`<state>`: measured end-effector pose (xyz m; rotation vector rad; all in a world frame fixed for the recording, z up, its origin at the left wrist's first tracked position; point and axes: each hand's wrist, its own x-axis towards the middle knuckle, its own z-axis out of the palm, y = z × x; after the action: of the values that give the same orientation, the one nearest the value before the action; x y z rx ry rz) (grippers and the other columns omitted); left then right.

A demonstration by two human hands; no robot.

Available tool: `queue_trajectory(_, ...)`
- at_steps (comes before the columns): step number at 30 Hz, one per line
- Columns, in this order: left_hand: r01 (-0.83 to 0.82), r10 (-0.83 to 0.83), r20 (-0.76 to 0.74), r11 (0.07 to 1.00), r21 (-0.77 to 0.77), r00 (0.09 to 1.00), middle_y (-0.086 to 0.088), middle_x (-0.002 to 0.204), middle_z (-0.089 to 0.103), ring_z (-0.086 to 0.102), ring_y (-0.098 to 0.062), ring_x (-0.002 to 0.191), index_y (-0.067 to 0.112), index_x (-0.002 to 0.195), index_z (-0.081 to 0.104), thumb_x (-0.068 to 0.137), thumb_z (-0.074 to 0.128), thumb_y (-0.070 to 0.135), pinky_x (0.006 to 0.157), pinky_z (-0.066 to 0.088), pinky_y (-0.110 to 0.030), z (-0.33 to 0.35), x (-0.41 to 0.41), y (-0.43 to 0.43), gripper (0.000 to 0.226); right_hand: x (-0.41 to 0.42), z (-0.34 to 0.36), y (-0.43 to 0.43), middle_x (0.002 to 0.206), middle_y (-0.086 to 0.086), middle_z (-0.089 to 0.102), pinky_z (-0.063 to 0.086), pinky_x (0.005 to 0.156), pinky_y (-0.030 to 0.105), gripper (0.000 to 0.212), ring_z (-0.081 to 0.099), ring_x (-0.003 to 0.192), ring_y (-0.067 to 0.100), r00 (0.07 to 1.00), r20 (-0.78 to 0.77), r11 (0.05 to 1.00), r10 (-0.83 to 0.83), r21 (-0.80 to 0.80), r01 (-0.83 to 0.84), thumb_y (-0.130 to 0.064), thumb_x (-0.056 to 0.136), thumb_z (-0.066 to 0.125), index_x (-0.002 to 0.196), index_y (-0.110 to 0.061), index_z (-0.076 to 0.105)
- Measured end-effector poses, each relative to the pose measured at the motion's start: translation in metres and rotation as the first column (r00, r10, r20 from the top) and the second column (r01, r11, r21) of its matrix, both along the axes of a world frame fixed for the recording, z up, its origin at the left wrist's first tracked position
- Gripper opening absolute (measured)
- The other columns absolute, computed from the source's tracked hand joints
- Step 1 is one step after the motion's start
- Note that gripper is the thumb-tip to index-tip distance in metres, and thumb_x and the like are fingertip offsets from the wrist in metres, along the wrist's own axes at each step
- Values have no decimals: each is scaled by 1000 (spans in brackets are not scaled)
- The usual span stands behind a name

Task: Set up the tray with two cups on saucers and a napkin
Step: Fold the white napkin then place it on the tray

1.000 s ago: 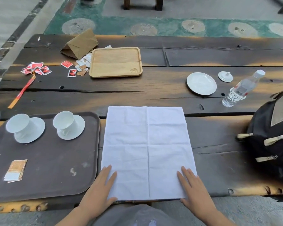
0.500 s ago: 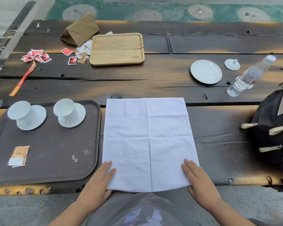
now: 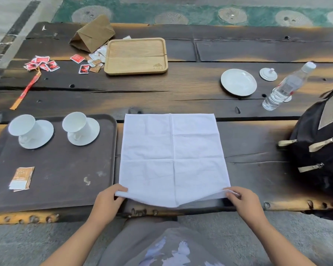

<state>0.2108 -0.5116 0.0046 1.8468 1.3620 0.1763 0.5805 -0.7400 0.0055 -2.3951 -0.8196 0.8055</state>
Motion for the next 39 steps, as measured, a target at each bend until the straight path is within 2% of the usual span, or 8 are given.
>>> queue_trajectory(2,-58,59,27,997,-47,998,13,83,73,65,-10,83,23,84,73,92,68,9,72,48,-27,3,1,2,17,4,-3,-2,58,-14,58,40,60,31,20,52,61,9,997,-27,997,-72,5,72,-17,92,69,72,-15,73)
queue_trajectory(4,-116,118,27,991,-74,993,4,74,70,59,-15,72,22,77,69,91,69,12,66,43,-31,3,0,4,17,7,-6,-3,57,-9,46,31,58,34,28,41,59,15,992,-47,993,-119,16,120,-20,93,70,69,-4,65)
queue_trajectory(9,-149,155,61,984,-93,986,2,73,70,60,-15,72,20,78,69,95,65,21,67,44,-32,5,-4,9,17,4,-4,-5,52,-12,33,23,55,34,46,29,54,12,992,-26,988,-126,84,127,-19,95,67,56,-20,43)
queue_trajectory(13,-134,136,20,987,-86,990,-8,69,58,47,-16,67,10,78,62,99,57,29,64,37,-34,5,-7,9,29,1,0,-5,54,-12,33,24,54,34,41,29,53,9,992,1,987,-129,102,128,-21,99,60,62,-10,45)
queue_trajectory(17,-117,119,10,989,-95,993,0,74,52,45,-14,72,-3,89,60,101,53,32,69,37,-35,2,-12,9,37,0,9,1,55,-12,32,24,54,34,42,28,54,6,993,-1,982,-116,150,115,-21,101,56,63,-14,41)
queue_trajectory(28,-152,168,118,979,-135,979,0,80,58,51,-14,79,3,90,61,103,51,32,73,40,-36,7,-7,15,32,5,38,19,53,-18,46,30,53,30,50,40,54,3,989,104,967,-109,240,81,-20,103,52,59,-46,49)
queue_trajectory(35,-166,185,180,979,-118,966,-21,90,67,53,-15,75,5,92,64,102,52,35,70,39,-35,18,3,26,34,9,45,28,55,-12,40,29,53,22,43,35,54,7,974,179,955,-137,287,82,-30,102,48,61,-38,38)
queue_trajectory(39,-147,170,212,982,-120,962,-2,87,72,60,-17,81,14,94,68,101,52,40,73,45,-37,25,8,31,31,12,47,33,53,-6,31,26,53,28,48,29,53,11,962,200,949,-188,290,125,-27,104,50,60,-34,32)
